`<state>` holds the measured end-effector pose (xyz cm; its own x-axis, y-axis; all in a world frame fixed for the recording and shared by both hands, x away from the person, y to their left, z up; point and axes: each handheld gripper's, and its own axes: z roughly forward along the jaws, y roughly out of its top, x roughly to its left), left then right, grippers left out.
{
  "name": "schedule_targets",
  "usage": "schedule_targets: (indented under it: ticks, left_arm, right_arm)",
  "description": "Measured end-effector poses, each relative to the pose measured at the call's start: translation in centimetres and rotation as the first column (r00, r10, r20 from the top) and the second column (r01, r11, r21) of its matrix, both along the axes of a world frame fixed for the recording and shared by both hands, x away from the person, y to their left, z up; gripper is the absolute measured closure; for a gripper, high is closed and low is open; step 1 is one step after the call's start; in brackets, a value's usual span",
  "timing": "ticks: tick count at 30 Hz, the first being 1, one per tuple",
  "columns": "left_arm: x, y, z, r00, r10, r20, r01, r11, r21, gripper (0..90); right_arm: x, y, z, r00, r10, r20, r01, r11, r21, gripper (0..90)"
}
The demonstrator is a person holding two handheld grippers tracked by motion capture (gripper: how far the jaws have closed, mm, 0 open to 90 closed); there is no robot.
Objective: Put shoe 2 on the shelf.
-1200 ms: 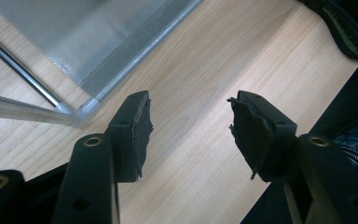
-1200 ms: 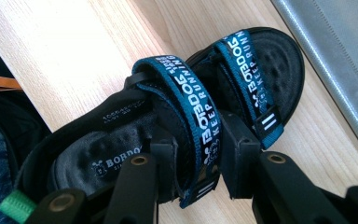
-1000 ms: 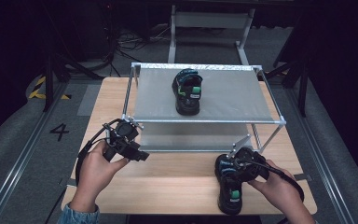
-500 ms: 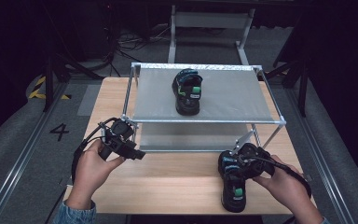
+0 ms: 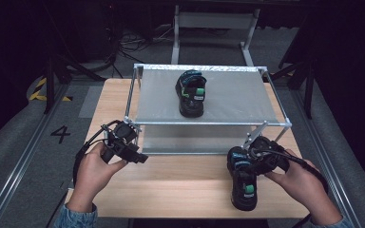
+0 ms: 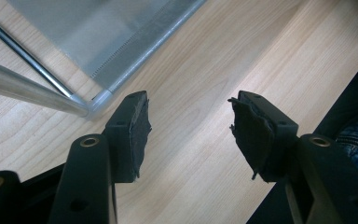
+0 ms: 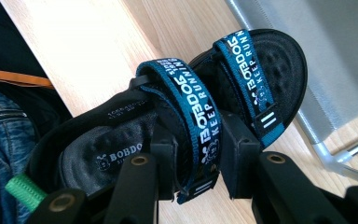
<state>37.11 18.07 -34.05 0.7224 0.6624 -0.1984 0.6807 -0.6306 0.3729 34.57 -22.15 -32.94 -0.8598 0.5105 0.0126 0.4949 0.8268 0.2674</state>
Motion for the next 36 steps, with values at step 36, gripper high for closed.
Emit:
schedule_targets:
  ticks: [36]
  left_arm:
    - [0.2,0.4,-0.3,0.9999,-0.001,-0.011,0.001,1.0000,0.009,45.0]
  right_arm:
    - [-0.1,-0.4,9.3,0.9996,-0.003,0.026,0.003,1.000,0.030,69.8]
